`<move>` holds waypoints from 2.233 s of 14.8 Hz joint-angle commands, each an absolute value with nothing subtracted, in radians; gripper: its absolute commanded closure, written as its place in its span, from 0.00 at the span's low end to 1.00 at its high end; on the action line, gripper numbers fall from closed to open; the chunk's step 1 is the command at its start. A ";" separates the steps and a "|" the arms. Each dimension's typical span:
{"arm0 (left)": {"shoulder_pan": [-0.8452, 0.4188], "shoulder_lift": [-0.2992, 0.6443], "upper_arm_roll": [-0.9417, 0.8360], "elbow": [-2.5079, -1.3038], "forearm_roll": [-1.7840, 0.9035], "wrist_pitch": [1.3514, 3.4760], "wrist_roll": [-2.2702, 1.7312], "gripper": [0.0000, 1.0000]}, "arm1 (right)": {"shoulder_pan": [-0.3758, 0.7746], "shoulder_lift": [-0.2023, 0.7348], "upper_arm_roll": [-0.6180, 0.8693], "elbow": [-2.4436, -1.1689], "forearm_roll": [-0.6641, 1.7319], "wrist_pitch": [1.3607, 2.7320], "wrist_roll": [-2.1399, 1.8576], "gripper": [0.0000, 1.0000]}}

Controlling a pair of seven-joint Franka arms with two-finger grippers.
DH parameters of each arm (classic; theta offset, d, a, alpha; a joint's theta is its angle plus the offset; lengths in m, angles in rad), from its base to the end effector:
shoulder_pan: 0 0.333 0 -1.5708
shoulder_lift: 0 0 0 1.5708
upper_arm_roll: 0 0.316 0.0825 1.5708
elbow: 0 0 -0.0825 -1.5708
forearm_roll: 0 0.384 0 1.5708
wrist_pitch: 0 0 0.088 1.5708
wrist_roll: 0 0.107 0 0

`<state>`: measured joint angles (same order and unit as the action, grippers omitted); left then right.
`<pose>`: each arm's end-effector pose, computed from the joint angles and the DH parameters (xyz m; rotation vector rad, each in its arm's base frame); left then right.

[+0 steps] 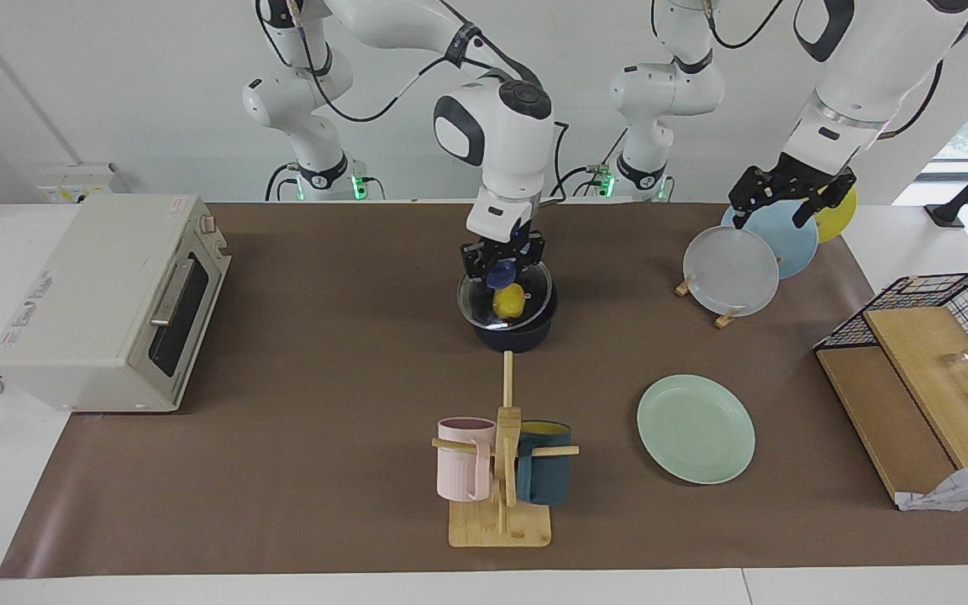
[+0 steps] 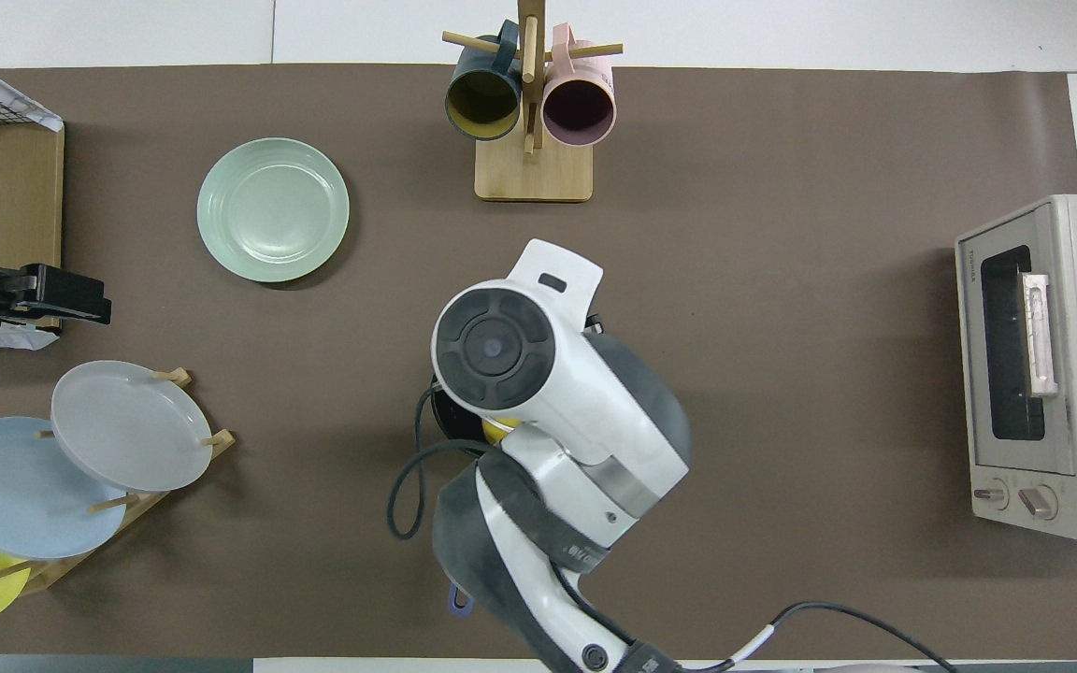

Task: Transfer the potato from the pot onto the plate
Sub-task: 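Grasp the lid knob with the right gripper and lift it, then set the glass lid down beside the toaster while the left gripper approaches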

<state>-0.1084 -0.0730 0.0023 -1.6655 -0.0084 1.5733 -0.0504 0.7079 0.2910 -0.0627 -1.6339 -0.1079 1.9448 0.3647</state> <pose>0.5278 -0.0571 0.6197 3.1332 -0.0871 -0.0310 0.5203 0.3874 0.4519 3.0060 0.4878 0.1146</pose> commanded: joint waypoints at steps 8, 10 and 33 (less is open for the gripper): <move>-0.109 -0.084 0.005 -1.677 0.005 1.572 -0.060 0.00 | 0.263 0.232 -0.055 -1.825 -0.117 2.076 -0.133 1.00; -0.109 -0.086 0.005 -1.677 0.005 1.572 -0.060 0.00 | 0.218 0.206 -0.055 -1.934 -0.118 2.207 -0.182 1.00; -0.326 -0.173 -0.006 -1.868 0.003 1.644 -0.308 0.00 | 0.167 0.051 -0.049 -1.761 -0.045 1.771 -0.045 0.00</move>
<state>-0.2631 -0.1339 -0.0168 -1.8043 -0.0085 1.5858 -0.2108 0.1763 0.1099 -0.0590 -1.7609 -0.0638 1.8475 -0.1083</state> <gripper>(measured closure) 0.000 0.000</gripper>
